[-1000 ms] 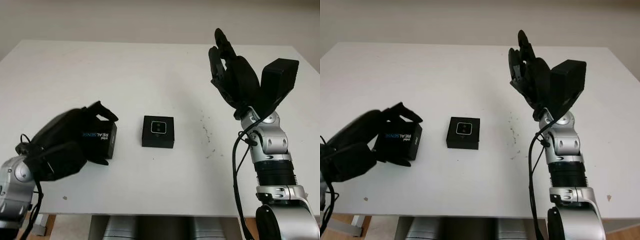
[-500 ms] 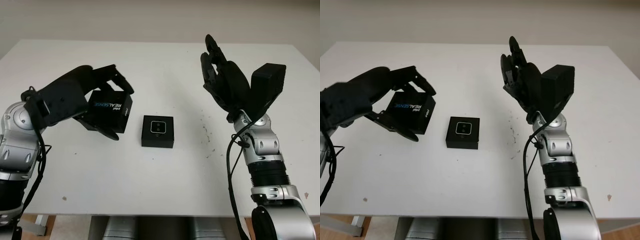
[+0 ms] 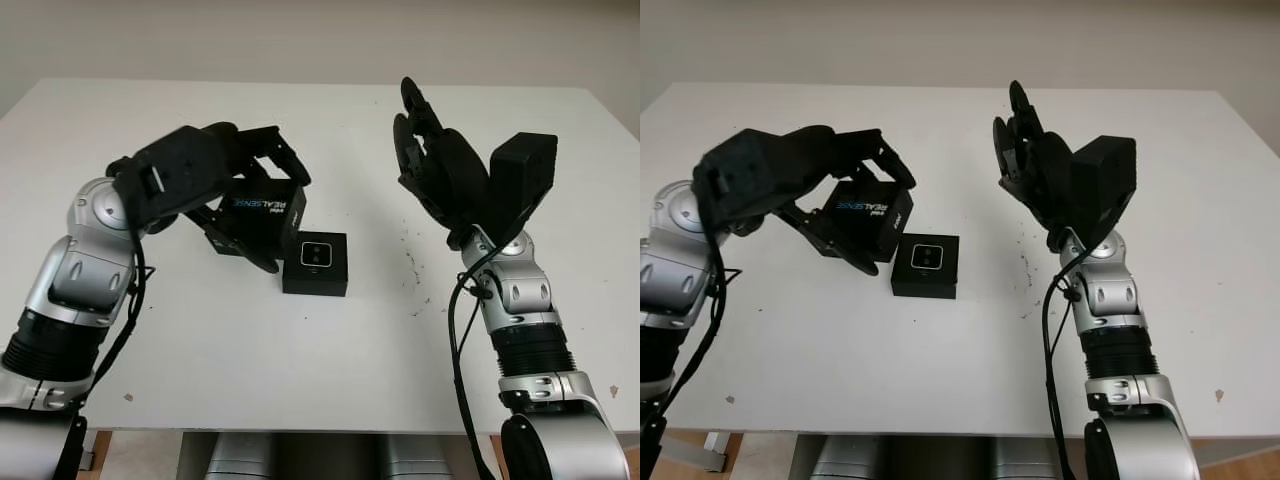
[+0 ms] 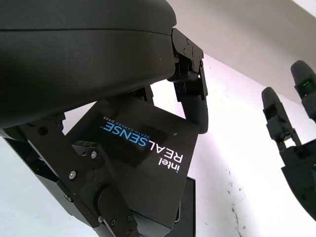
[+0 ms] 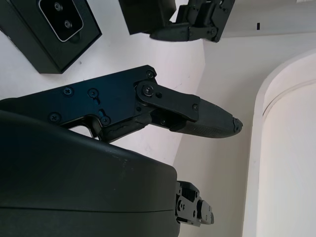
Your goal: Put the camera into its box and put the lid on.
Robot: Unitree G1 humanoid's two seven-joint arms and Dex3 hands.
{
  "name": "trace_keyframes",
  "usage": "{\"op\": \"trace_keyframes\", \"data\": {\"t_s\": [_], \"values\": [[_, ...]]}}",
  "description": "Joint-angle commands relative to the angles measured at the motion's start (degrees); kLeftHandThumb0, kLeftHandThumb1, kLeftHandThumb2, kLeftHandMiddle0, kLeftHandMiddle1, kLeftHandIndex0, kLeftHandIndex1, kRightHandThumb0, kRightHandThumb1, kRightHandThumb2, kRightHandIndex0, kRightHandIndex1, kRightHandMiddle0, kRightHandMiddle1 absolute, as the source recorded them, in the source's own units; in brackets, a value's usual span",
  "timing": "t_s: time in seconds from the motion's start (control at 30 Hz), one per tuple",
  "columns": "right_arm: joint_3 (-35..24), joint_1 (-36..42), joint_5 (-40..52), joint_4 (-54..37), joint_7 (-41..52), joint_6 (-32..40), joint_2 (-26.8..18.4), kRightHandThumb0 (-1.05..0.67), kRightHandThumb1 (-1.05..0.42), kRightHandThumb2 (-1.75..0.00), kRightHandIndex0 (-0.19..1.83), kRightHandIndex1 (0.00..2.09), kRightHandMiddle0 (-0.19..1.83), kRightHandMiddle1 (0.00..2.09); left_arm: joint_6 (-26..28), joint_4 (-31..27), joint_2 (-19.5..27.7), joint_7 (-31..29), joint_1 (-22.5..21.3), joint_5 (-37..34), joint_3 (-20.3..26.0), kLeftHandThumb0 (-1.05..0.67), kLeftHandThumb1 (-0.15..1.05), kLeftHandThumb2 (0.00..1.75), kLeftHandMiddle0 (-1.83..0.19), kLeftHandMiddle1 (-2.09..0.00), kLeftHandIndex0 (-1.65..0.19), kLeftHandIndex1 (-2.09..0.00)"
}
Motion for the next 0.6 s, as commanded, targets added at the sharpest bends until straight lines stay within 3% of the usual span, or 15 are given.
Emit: {"op": "trace_keyframes", "data": {"t_s": [0.0,0.13,0.33,0.57], "values": [[-0.1,0.3,0.0,-0.5,-0.3,-0.9,0.4,-0.74,-1.05,-0.71,-0.19,0.0,-0.19,0.0,-0.1,0.3,-1.4,1.2,-0.6,1.2,-1.4,-0.17,0.9,0.05,-0.54,-1.55,-0.37,-1.54],[0.0,0.7,-0.4,-1.2,-1.4,-0.7,0.8,-0.74,-1.05,-0.72,-0.19,0.0,-0.19,0.0,0.9,0.5,-3.1,2.6,0.5,3.6,-3.5,-0.15,0.91,0.06,-0.53,-1.62,-0.36,-1.58],[-1.0,1.1,0.4,-1.1,-2.7,-2.3,1.9,-0.75,-1.05,-0.74,-0.19,0.0,-0.19,0.0,1.7,1.5,-4.7,4.7,1.3,8.0,-6.1,-0.11,0.92,0.06,-0.47,-1.56,-0.32,-1.55],[-1.4,1.3,1.1,-0.5,-3.1,-3.4,2.7,-0.74,-1.05,-0.73,-0.19,0.0,-0.19,0.0,3.2,2.8,-7.4,7.3,0.9,10.0,-6.5,-0.09,0.93,0.06,-0.42,-1.59,-0.29,-1.55]]}}
